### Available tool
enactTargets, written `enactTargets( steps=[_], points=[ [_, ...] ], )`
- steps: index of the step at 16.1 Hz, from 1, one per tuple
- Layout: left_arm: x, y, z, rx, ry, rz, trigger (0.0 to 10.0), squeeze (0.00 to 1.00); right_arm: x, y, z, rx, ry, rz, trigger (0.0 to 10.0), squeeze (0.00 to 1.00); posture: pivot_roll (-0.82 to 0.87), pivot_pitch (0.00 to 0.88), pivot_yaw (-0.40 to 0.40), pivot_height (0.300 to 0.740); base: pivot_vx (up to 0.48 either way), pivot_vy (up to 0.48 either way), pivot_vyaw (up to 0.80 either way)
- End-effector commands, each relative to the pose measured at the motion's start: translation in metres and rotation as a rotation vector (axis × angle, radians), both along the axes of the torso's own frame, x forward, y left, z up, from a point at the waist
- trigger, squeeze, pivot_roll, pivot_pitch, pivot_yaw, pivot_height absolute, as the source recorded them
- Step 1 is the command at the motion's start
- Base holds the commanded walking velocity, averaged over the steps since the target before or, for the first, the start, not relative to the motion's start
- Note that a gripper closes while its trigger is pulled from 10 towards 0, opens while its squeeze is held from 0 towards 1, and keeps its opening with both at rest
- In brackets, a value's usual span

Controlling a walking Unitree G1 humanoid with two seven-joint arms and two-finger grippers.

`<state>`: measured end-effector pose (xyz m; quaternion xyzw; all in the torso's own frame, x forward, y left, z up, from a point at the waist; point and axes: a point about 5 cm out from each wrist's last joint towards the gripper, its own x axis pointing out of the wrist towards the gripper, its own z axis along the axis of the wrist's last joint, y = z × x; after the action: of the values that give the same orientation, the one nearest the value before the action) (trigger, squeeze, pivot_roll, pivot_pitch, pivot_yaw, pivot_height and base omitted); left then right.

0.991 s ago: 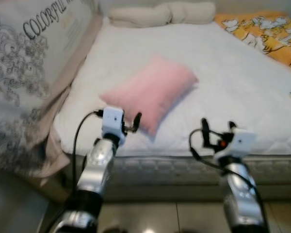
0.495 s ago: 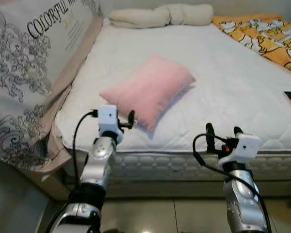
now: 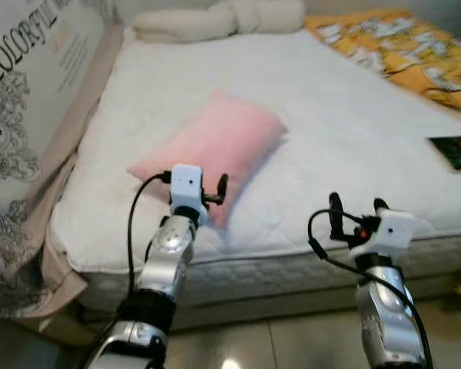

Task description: Clean up the room

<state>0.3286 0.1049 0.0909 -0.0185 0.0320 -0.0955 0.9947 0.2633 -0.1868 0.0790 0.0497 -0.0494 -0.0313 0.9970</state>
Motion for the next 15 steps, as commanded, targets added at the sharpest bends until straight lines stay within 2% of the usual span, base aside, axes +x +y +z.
enactTargets(
  steps=[1, 6, 7, 9, 10, 11, 13, 15],
  points=[
    [0.004, -0.001, 0.010, 0.012, -0.044, -0.002, 10.0, 0.00, 0.001, 0.002, 0.001, -0.004, -0.005, 0.006, 10.0, 0.17, -0.09, 0.000, 0.039, 0.736, 0.480, 0.000, 0.00],
    [0.007, -0.003, 0.016, 0.004, -0.057, -0.003, 10.0, 0.00, 0.001, 0.003, 0.001, -0.004, -0.007, 0.012, 10.0, 0.17, -0.09, 0.000, 0.041, 0.736, 0.480, 0.000, 0.00],
    [0.014, -0.002, 0.024, 0.044, -0.084, 0.007, 10.0, 0.00, 0.000, 0.004, 0.002, -0.004, -0.010, 0.013, 10.0, 0.16, -0.10, 0.000, 0.043, 0.736, 0.480, 0.000, 0.00],
    [0.030, -0.008, 0.041, 0.045, -0.088, -0.031, 10.0, 0.00, 0.000, 0.004, 0.003, -0.004, -0.016, 0.014, 10.0, 0.16, -0.10, 0.000, 0.041, 0.736, 0.000, 0.000, 0.00],
    [0.045, -0.027, 0.050, 0.121, -0.026, -0.143, 10.0, 0.00, -0.003, 0.007, 0.004, -0.005, -0.021, 0.023, 10.0, 0.16, -0.11, 0.000, 0.048, 0.736, 0.000, 0.000, 0.00],
    [0.051, -0.034, 0.051, 0.157, 0.014, -0.178, 10.0, 0.00, -0.005, 0.009, 0.004, -0.004, -0.021, 0.024, 10.0, 0.16, -0.12, 0.000, 0.052, 0.736, 0.000, 0.000, 0.00],
    [0.053, -0.038, 0.042, 0.207, 0.110, -0.187, 10.0, 0.00, -0.011, 0.010, 0.005, 0.000, -0.024, 0.020, 10.0, 0.16, -0.15, 0.000, 0.071, 0.736, 0.000, 0.000, 0.00],
    [0.052, -0.039, 0.030, 0.276, 0.167, -0.178, 10.0, 0.00, -0.024, 0.008, 0.007, -0.013, -0.029, 0.018, 10.0, 0.17, -0.19, 0.000, 0.090, 0.736, 0.000, 0.000, 0.00]
  ],
)
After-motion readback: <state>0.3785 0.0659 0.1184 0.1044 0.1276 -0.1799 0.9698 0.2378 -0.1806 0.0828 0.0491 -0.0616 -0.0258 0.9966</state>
